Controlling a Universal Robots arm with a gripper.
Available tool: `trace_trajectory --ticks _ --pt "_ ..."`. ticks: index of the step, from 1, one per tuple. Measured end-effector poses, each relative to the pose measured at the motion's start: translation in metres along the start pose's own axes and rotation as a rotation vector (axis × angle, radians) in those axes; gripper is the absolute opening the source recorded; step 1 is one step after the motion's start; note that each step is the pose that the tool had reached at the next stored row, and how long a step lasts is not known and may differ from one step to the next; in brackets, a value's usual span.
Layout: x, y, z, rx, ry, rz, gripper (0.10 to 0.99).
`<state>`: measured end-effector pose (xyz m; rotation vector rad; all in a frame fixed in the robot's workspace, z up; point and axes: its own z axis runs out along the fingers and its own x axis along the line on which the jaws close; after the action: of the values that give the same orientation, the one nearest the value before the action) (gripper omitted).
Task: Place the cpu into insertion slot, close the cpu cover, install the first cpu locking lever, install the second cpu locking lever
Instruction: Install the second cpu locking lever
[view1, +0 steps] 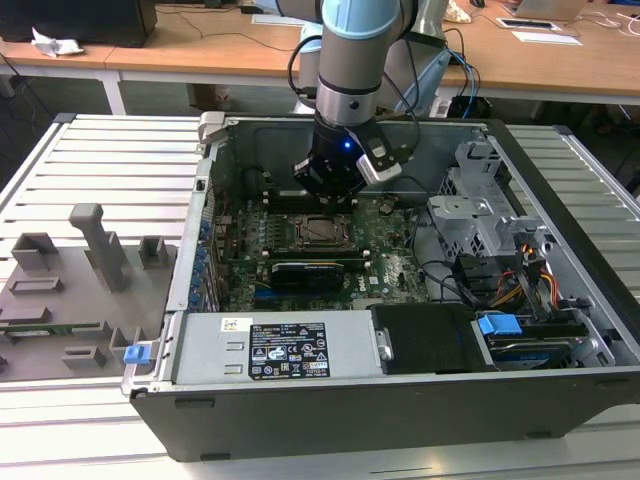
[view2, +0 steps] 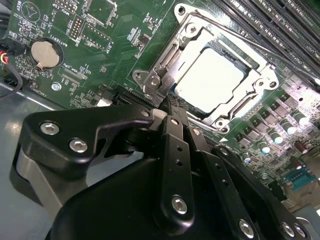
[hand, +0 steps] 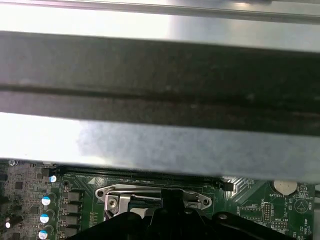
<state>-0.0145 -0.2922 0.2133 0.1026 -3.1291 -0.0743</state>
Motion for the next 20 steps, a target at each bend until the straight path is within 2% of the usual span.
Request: trace_trajectory --ticks 3,12,16,20 --pt "0.0000 0.0001 -0.0028 0.000 0.0000 0.000 0.106" --pt "0.0002 0.0010 -0.0232 0.000 0.0000 0.000 0.106" --pt "0.0003 -0.0003 -0.0236 0.000 0.0000 0.000 0.106" --pt "0.0008 -0.0090 -0.0240 0.000 -0.0001 0.000 0.106"
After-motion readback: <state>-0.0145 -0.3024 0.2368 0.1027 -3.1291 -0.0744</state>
